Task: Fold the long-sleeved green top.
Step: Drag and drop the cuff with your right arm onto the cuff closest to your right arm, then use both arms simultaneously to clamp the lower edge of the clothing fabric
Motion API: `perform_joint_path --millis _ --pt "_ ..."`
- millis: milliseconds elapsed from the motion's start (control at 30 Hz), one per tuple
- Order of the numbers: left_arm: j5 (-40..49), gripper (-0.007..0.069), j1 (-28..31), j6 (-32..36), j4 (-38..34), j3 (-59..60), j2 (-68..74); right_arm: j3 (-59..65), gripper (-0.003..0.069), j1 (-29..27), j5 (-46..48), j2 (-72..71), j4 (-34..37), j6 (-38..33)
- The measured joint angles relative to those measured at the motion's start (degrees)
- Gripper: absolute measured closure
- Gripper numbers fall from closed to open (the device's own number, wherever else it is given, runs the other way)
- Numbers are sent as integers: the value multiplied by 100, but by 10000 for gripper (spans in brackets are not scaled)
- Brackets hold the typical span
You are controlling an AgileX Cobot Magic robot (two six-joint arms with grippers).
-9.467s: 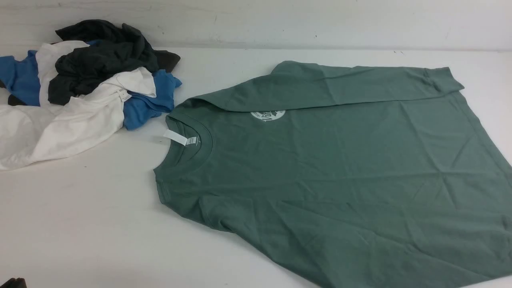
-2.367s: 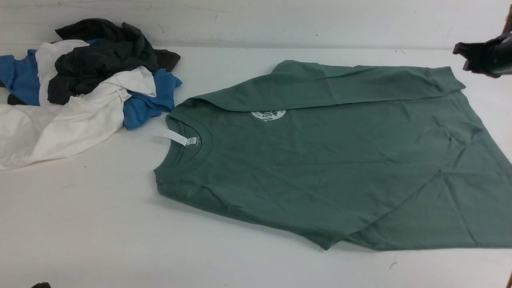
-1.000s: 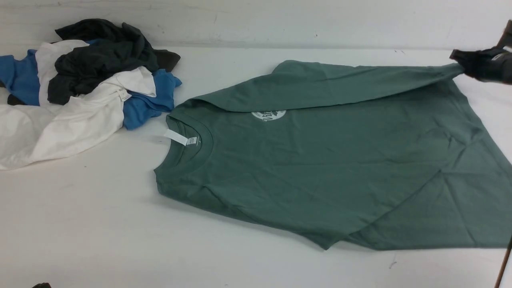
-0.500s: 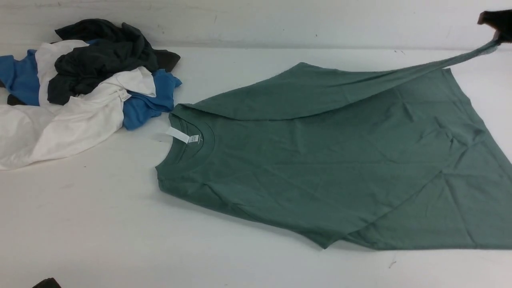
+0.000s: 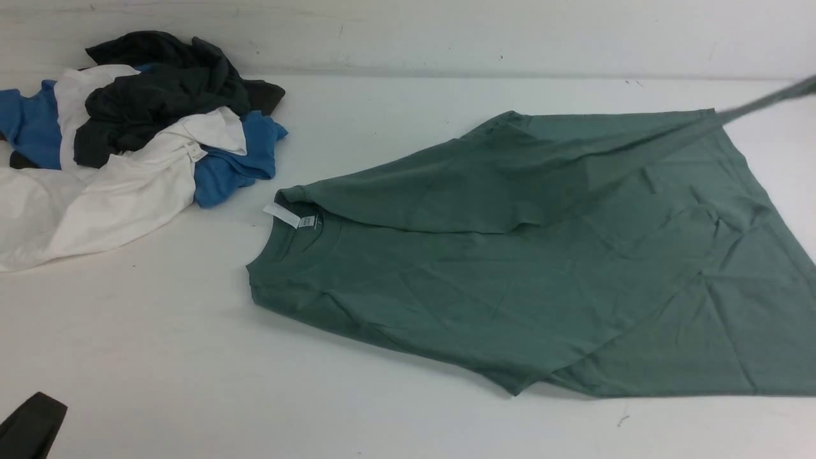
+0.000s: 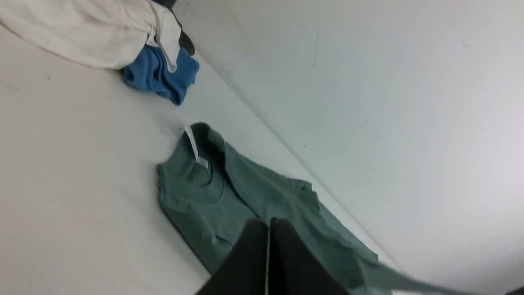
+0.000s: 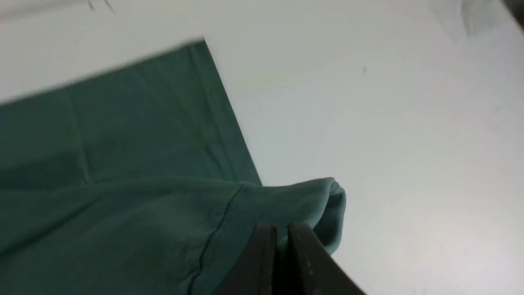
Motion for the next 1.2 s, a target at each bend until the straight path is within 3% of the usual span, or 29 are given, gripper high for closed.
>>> perform_joint_path --millis 267,433,567,733,867,1200 --pt "-288 628 0 27 -47 0 0 2842 647 0 -79 -251 -40 0" --pt "-288 628 0 71 -51 0 0 3509 631 0 -326 -255 -403 102" --pt "-108 628 0 244 -51 -232 16 3479 549 0 -303 -297 -595 107" --pt "811 628 0 732 -33 -1263 929 2994 370 0 -220 -334 -674 130" --pt "2438 628 0 1294 355 -2536 2852 2997 256 0 -204 -682 -414 78" --pt "4692 628 0 1866 1351 -5015 6973 4638 237 0 -193 -2217 476 -225"
